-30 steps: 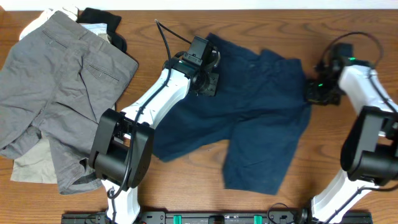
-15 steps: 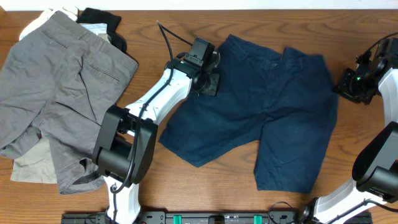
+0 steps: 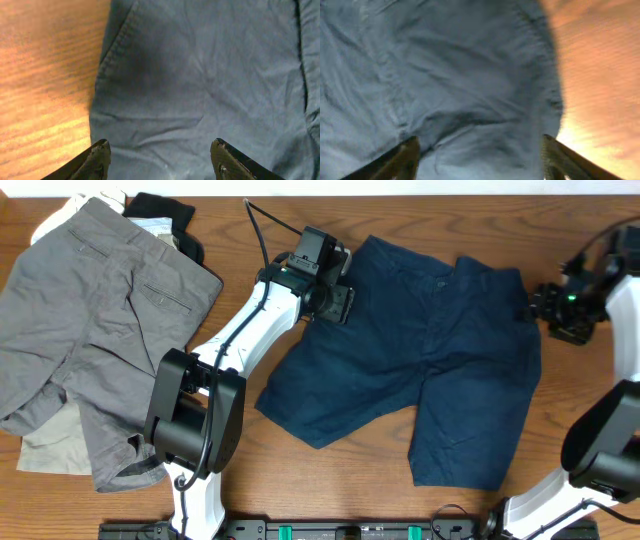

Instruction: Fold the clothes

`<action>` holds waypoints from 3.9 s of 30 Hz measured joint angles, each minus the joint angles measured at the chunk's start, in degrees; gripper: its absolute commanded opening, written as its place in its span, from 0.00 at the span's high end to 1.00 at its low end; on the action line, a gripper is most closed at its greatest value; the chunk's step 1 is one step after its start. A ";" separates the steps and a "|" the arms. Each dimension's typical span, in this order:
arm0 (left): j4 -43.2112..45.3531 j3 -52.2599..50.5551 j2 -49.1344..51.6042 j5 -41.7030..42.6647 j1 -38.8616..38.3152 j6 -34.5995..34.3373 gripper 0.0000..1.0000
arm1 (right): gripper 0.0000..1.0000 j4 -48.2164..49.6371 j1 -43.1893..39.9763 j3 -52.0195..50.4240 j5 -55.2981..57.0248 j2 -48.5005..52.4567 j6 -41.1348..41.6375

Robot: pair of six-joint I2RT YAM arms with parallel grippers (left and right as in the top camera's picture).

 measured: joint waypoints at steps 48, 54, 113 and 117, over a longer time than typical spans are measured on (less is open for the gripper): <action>-4.48 0.00 0.02 -0.02 7.54 3.76 0.11 | 0.05 64.19 9.94 -23.50 19.96 11.72 7.45; -4.46 0.00 0.02 0.68 7.34 3.78 0.11 | 0.01 70.66 9.46 -19.10 16.52 16.28 6.58; -19.52 0.48 -13.03 -2.16 2.78 -8.92 0.10 | 0.27 18.43 23.21 -10.19 -0.37 7.19 10.86; -14.01 0.50 -13.35 -4.17 2.78 -6.05 0.09 | 0.29 18.62 25.07 -12.87 2.62 7.19 12.70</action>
